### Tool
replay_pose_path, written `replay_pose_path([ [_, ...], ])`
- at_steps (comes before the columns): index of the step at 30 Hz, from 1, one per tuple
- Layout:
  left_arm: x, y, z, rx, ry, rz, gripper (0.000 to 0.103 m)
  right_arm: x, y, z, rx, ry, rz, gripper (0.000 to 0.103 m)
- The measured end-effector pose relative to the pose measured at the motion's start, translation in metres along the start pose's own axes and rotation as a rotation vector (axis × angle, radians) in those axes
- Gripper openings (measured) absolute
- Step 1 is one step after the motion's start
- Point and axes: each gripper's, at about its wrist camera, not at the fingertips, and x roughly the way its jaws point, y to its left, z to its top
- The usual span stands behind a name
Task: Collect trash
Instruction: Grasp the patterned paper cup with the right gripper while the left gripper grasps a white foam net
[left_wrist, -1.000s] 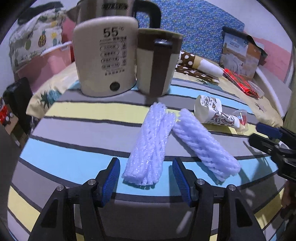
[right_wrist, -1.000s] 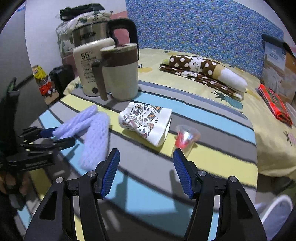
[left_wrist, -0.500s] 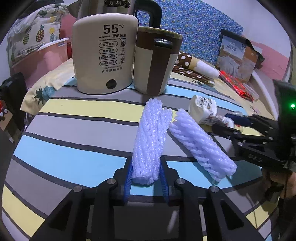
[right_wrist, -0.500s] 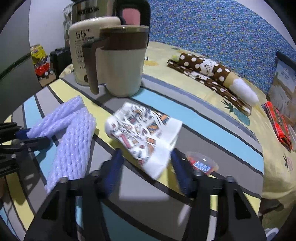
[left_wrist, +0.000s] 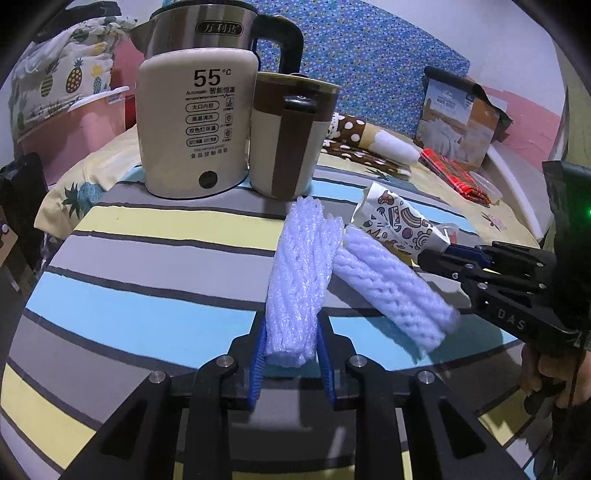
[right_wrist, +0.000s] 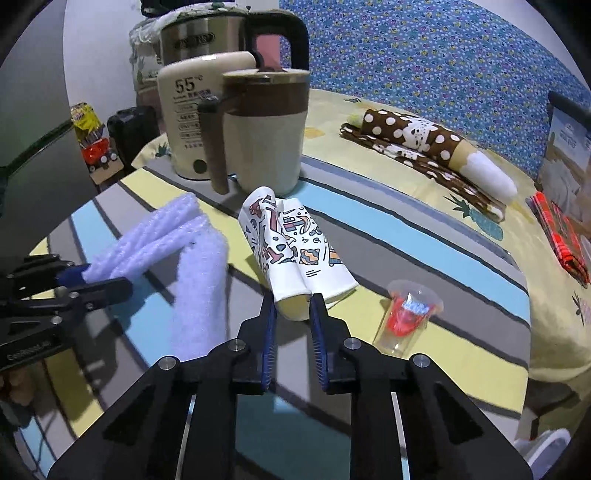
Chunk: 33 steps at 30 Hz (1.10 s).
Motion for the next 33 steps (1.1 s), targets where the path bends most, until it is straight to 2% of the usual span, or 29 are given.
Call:
replay_pose_path([
  [7,-0.016,-0.005,-0.011,-0.017,-0.013,0.003,0.025,-0.019,-0.005,-0.009,0.076,-0.045,0.041,0.018],
  [16,-0.049,-0.021,-0.03,-0.021,-0.033,-0.005,0.024,-0.056,-0.006,-0.042,0.167,-0.089,0.072,0.017],
  [22,-0.073,-0.047,-0.043,-0.002,-0.051,-0.015,0.023,-0.083,-0.011,-0.067,0.233,-0.108,0.07,0.017],
  [33,-0.104,-0.105,-0.068,0.071,-0.056,-0.095,0.023,-0.123,-0.02,-0.104,0.314,-0.147,0.037,0.018],
])
